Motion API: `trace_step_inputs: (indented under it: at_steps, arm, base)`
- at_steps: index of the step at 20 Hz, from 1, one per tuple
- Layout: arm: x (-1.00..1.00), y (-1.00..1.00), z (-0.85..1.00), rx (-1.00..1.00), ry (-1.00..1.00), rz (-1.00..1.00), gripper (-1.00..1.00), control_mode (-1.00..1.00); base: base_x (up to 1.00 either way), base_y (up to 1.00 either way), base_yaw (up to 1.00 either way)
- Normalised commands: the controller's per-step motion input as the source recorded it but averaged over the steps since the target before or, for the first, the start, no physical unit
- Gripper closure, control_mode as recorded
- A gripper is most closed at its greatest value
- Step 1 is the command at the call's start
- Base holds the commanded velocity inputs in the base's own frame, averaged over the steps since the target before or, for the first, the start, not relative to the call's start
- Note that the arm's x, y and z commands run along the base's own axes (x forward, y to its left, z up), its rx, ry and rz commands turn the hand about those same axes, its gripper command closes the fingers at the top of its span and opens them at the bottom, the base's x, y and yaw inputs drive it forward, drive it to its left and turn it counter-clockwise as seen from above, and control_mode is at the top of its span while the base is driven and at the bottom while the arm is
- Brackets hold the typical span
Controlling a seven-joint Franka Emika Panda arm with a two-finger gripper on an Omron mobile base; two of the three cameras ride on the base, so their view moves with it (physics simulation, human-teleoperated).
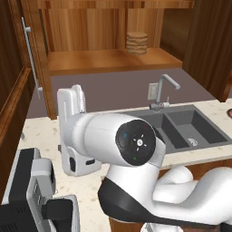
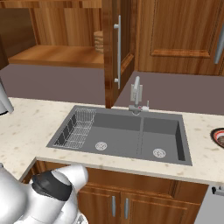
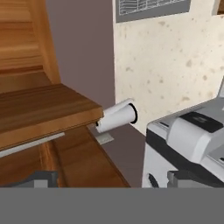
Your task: Pick the avocado and bread from the counter and place them on the plate. Then pick the jam from the cabinet and place it next to the plate. Lastly close the cabinet door.
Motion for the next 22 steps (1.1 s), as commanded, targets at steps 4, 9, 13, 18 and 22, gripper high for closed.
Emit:
trace_step_inputs:
  at_steps: [4,9,13,18,22]
  arm:
    - [0.42,-0.1,0.19,-0.2,-0.06,0.11,-1.0,-1.0]
    - [0.36,-0.14,0.17,-0.19,-0.09,0.26,-1.0,-1.0]
    - [0.24,-0.26,0.1,-0.12,-0.12,0.43,-1.0,-1.0]
    - [0.17,-0.32,0.09,-0.1,-0.13,0.46,-1.0,-1.0]
    - [0.13,-0.25,0.13,-0.11,-0.1,0.3,-1.0,-1.0]
  base:
    - [0.0,0.0,0.0]
    - [0.0,0.0,0.0]
    - [0.0,0.0,0.0]
    - [0.0,0.0,0.0]
    - [0.0,0.0,0.0]
